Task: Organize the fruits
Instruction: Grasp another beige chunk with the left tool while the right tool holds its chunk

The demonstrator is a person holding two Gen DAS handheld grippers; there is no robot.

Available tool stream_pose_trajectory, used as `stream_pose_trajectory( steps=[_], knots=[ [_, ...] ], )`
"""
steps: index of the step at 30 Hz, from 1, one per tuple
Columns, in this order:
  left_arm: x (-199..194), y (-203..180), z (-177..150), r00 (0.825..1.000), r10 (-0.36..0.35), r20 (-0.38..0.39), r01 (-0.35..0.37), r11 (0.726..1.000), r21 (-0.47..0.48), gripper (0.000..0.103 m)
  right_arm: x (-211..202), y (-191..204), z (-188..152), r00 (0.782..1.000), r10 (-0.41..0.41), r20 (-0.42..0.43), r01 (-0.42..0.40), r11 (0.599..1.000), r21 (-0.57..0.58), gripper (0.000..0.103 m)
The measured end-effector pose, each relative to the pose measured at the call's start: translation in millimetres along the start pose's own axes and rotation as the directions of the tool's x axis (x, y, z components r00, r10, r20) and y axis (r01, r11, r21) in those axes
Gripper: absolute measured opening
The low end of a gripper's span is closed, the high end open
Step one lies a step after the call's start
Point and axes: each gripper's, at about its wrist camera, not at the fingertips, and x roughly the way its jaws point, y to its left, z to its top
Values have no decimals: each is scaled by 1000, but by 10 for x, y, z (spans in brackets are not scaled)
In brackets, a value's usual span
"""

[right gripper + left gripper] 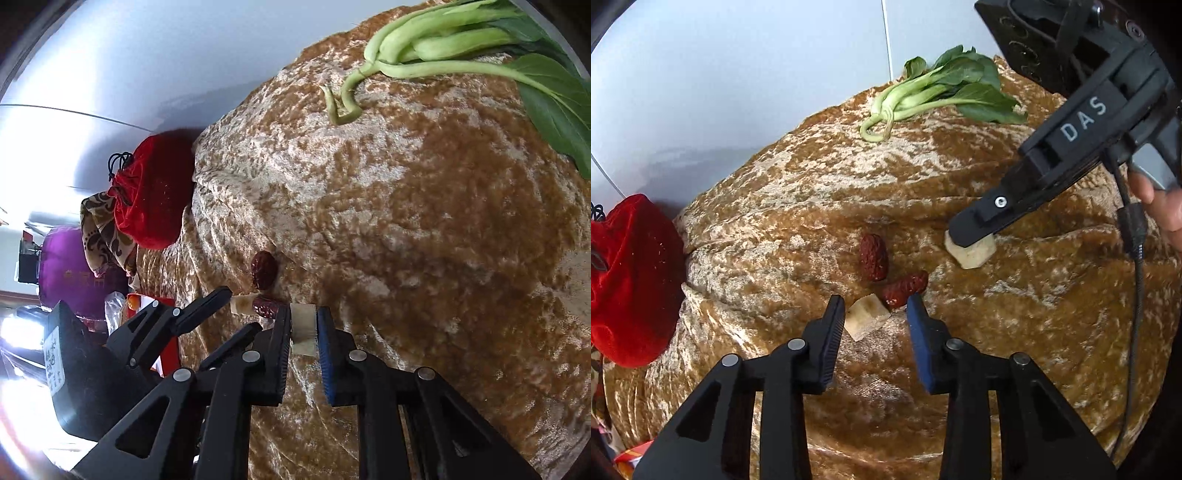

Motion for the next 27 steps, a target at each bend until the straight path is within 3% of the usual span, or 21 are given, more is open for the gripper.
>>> stream_pose_trajectory(
  steps=[13,27],
  knots=[
    [-150,89,-33,998,-29,53,30,1000,-11,33,5,-61,-48,1000,-20,-18,20,1000,3,14],
    [1,-64,-62,1000,3,-9,-2,997,83,34,77,-42,-71,999,-32,-30,32,999,7,15]
  ],
)
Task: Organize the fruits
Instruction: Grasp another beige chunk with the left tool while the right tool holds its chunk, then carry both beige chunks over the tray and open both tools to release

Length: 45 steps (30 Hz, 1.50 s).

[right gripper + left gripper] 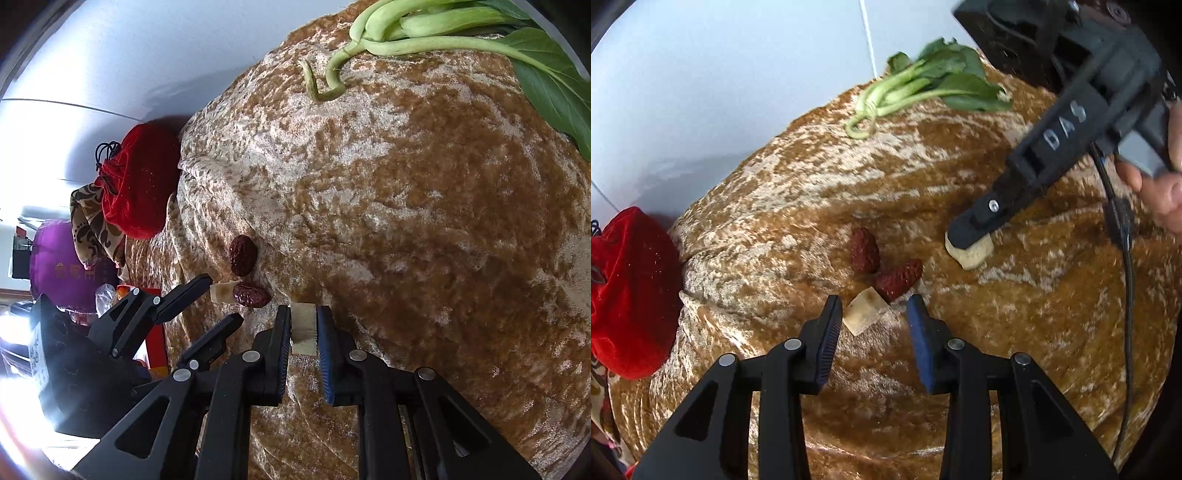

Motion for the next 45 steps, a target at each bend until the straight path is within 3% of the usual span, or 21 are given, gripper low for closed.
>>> stream_pose_trajectory(
  steps=[8,17,26,38,45],
  knots=[
    [-64,93,-10,1000,-17,-13,16,1000,-17,29,18,25,-23,1000,-3,-20,3,1000,-5,18],
    [-55,-50,-80,996,14,-86,-7,997,74,29,-10,7,-43,999,5,-39,-5,1000,-13,18],
    [-19,56,-45,995,80,-55,-80,997,17,29,-67,-68,-67,999,33,-41,-33,999,-3,16],
    [57,111,-78,992,88,-92,-90,996,-11,28,-3,-58,-56,999,30,-27,-29,1000,12,18],
    [-2,119,-111,992,69,-102,-75,996,-51,16,-28,37,-75,1000,26,1,-26,1000,-17,14]
  ],
)
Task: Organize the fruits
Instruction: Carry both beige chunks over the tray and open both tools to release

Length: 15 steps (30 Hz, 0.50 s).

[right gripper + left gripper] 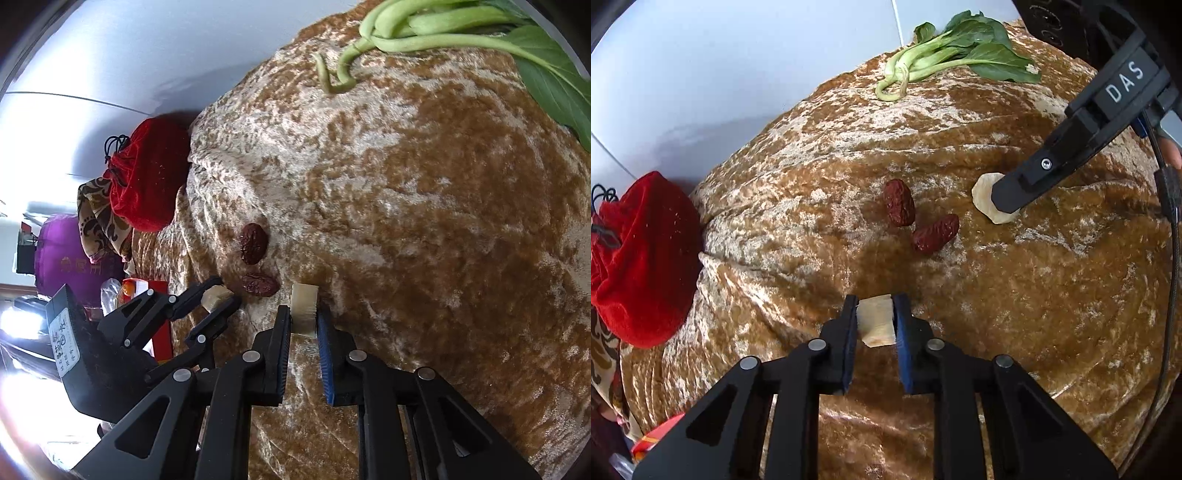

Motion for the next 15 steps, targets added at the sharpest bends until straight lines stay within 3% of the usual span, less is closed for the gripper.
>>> stream_pose_trajectory(
  steps=[10,15],
  knots=[
    [-333,128,-152,998,45,-32,-50,989,-141,15,1,334,-47,999,49,15,-48,997,-66,14],
    [-827,361,-375,993,118,14,-109,951,-290,15,74,628,-136,996,84,9,-82,988,-128,14]
  ],
)
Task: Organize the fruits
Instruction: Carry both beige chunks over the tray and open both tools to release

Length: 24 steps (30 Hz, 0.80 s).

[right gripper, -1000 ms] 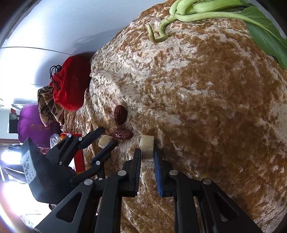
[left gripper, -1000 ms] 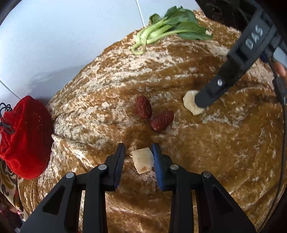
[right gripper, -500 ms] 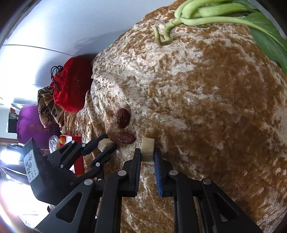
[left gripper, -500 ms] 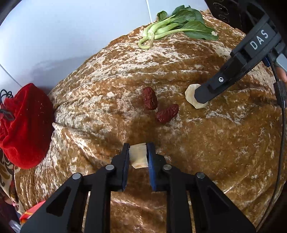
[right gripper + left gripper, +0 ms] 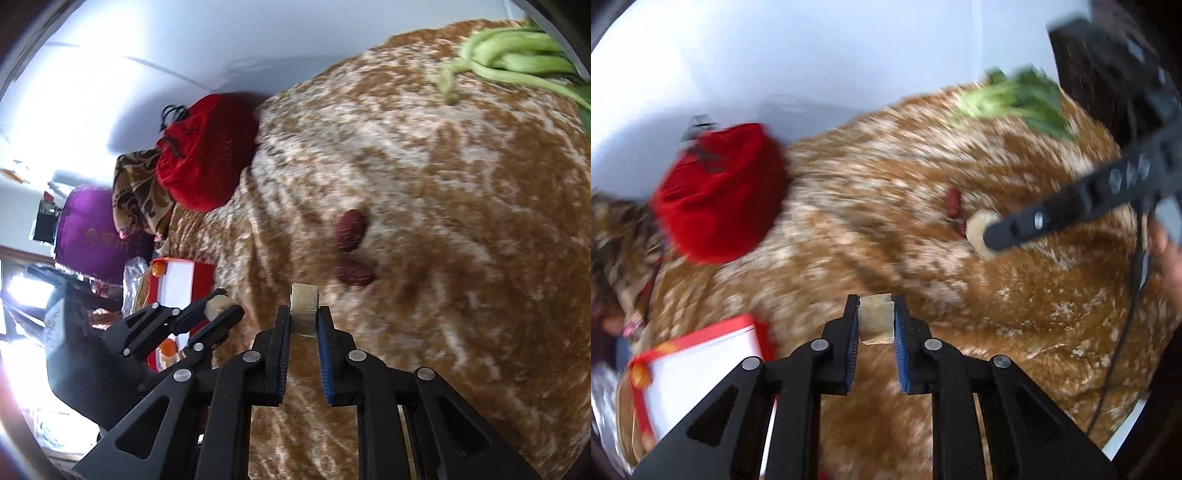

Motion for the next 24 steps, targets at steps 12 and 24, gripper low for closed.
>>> stream_pose_trajectory(
  steps=[12,24],
  knots=[
    [-828,694,-1179,972,235,15,-216,915,-341,15,452,1022,-429,993,97,-71,-110,970,-215,14],
    [-618,968,-1647,952,260,-162,-303,873,-383,15,974,1805,-1222,971,101,-217,-184,895,-407,14]
  ],
)
